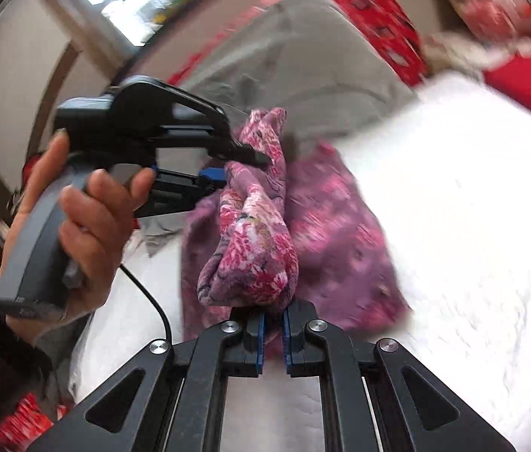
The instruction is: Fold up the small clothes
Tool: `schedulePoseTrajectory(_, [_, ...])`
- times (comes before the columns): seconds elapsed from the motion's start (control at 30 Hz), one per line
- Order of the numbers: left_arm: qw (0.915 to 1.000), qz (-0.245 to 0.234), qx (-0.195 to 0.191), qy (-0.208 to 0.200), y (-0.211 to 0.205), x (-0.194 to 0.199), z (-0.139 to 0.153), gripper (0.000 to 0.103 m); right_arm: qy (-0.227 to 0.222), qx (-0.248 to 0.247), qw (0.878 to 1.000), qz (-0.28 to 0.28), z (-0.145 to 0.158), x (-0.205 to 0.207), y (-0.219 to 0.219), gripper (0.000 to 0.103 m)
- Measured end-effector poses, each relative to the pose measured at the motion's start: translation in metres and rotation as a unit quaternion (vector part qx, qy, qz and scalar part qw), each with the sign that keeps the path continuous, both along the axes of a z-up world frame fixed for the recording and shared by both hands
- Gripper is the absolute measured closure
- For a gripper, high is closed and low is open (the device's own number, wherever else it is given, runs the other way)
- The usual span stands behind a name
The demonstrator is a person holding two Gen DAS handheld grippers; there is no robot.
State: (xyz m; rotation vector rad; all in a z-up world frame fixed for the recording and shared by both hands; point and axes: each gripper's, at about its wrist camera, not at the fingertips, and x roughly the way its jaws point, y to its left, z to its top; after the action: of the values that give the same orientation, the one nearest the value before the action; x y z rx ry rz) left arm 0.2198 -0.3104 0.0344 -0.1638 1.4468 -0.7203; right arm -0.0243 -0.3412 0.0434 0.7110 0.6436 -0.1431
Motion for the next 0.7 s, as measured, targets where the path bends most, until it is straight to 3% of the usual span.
schedulePoseTrajectory(0.1, [0.9998, -0.003, -0.018, 0.01, 0.001, -0.005, 0.003, 0.086, 0.042, 0.068, 0.997, -0.015, -0.034, -0.001, -0.023, 0.096])
schedulePoseTrajectory(0.2, [0.9987, -0.001, -0.042, -0.027, 0.029, -0.001, 0.029, 0.078, 0.078, 0.124, 0.989, -0.021, -0.057, -0.001, -0.041, 0.087])
schedulePoseTrajectory(0.23, [0.9981, 0.002, -0.046, -0.041, 0.041, 0.002, 0.035, 0.074, 0.08, 0.117, 0.99, -0.019, -0.057, -0.002, -0.044, 0.087])
schedulePoseTrajectory(0.3, [0.9959, 0.024, -0.038, -0.078, 0.072, 0.009, 0.045, 0.057, 0.075, 0.105, 0.992, -0.012, -0.044, -0.008, -0.05, 0.083])
schedulePoseTrajectory(0.33, [0.9936, 0.041, -0.03, -0.101, 0.09, 0.012, 0.048, 0.056, 0.062, 0.088, 0.994, -0.018, -0.033, -0.012, -0.054, 0.081])
schedulePoseTrajectory(0.4, [0.9903, 0.066, 0.001, -0.122, 0.113, 0.019, 0.043, 0.056, 0.014, 0.057, 0.998, -0.029, -0.007, -0.014, -0.067, 0.065])
schedulePoseTrajectory(0.53, [0.9928, 0.095, 0.008, -0.072, 0.146, 0.026, 0.007, 0.056, -0.017, 0.045, 0.999, 0.005, 0.013, 0.041, -0.091, 0.061])
schedulePoseTrajectory(0.67, [0.9933, 0.101, 0.003, -0.056, 0.151, 0.019, -0.008, 0.056, 0.037, 0.083, 0.995, 0.045, -0.018, 0.128, -0.099, 0.061])
schedulePoseTrajectory(0.7, [0.9934, 0.099, -0.001, -0.058, 0.153, 0.018, -0.007, 0.056, 0.057, 0.092, 0.992, 0.057, -0.028, 0.143, -0.098, 0.067])
